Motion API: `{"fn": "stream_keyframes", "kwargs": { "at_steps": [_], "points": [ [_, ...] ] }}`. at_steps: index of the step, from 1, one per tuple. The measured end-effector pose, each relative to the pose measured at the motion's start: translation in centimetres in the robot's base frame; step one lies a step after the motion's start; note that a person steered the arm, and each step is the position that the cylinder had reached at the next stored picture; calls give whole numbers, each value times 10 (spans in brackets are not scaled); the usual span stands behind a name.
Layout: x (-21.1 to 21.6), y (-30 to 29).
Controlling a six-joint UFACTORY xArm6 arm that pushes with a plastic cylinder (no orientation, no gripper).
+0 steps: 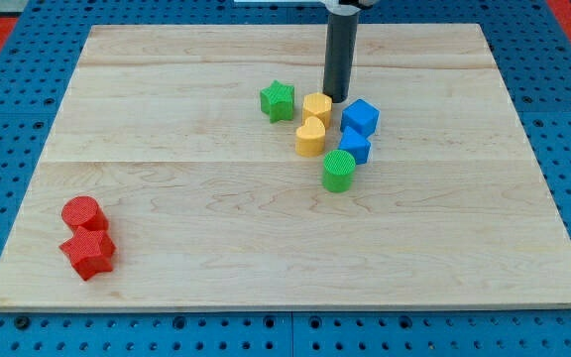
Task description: Move your arm towards blue cube
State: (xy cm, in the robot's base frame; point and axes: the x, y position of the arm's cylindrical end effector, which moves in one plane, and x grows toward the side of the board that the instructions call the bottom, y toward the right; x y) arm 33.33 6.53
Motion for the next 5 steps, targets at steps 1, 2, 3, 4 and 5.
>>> {"fn": "stream_keyframes", "kwargs": {
  "at_steps": [1, 2, 3, 4, 5],
  "points": [
    [-6, 37],
    [-6, 45],
    [-7, 70],
    [21, 67],
    [22, 67]
  ]
}}
